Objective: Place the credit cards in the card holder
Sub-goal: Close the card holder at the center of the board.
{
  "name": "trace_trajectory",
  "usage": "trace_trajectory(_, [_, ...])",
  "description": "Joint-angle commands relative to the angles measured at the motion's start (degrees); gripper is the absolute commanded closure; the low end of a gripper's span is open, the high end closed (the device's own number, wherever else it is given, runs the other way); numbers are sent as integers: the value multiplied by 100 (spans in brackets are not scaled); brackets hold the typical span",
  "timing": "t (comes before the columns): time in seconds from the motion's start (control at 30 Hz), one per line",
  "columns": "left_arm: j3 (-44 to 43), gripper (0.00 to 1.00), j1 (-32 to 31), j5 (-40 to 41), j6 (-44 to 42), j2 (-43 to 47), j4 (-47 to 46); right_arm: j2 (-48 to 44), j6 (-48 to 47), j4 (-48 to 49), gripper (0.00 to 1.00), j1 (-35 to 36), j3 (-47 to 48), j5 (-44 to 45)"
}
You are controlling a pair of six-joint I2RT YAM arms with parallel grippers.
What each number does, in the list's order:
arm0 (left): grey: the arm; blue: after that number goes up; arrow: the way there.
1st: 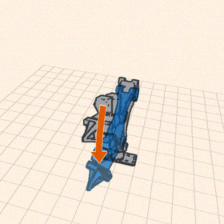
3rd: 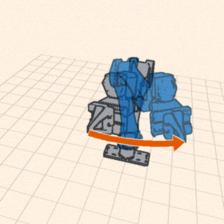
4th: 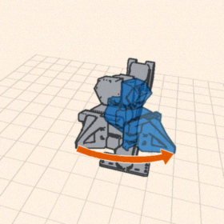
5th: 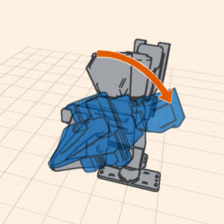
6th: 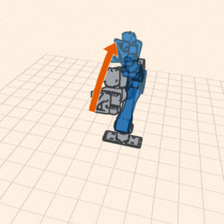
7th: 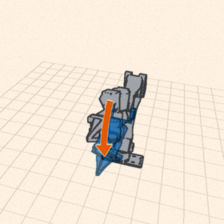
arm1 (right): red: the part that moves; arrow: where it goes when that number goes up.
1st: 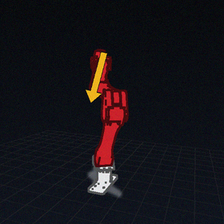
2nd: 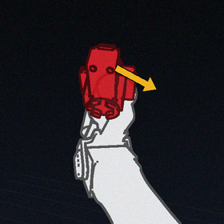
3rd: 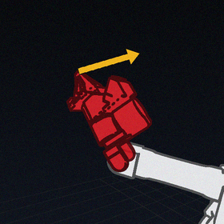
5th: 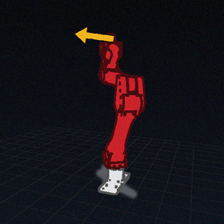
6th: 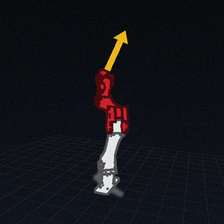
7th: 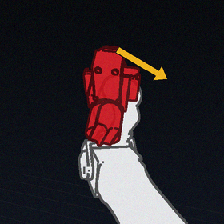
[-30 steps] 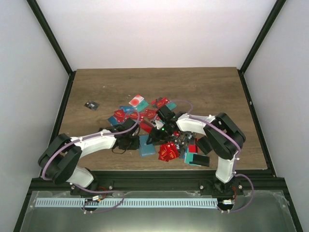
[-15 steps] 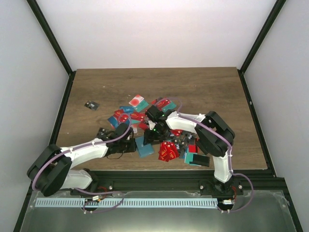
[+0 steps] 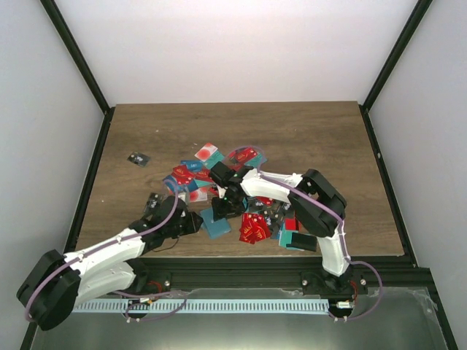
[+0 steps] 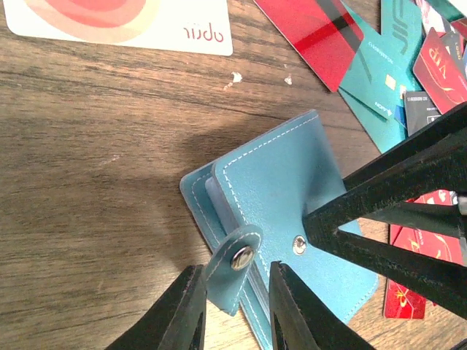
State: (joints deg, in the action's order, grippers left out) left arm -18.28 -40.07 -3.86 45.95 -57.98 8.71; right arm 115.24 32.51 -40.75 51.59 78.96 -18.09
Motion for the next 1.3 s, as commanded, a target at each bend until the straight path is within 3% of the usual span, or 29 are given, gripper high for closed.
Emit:
trace_trajectory(0.0, [132, 73, 4, -138, 103, 182, -234, 654, -70, -333, 56, 105, -232, 710])
trace_trajectory(0.1, [63, 72, 3, -445, -50, 220, -349, 677, -109, -278, 57, 105, -196, 638])
trace_trajectory(0.3, [-1400, 72, 183, 352, -223, 148, 1362, 572, -261, -84, 57, 105, -231, 487])
trace_trajectory(0.47, [-2480, 83, 988, -856, -1106, -1190, 2195, 452, -332, 198, 57, 104, -345, 333])
trace_trajectory(0.6, [-2940, 89, 1133, -2127, -1871, -2316, 2482, 399, -374, 353, 57, 105, -355, 299])
trace_trajectory(0.83, [-3203, 91, 1164, -2728, -2600, -3180, 2786, 218, -414, 627, 57, 105, -409, 257])
trace_trajectory(1.1, [-3286, 94, 1370, -2029, -2548, -3395, 2821, 14, -448, 886, 57, 90, -629, 285])
trace_trajectory(1.27, [-3345, 93, 1465, -2238, -2583, -3196, 2668, 87, -482, 922, 57, 75, -660, 239])
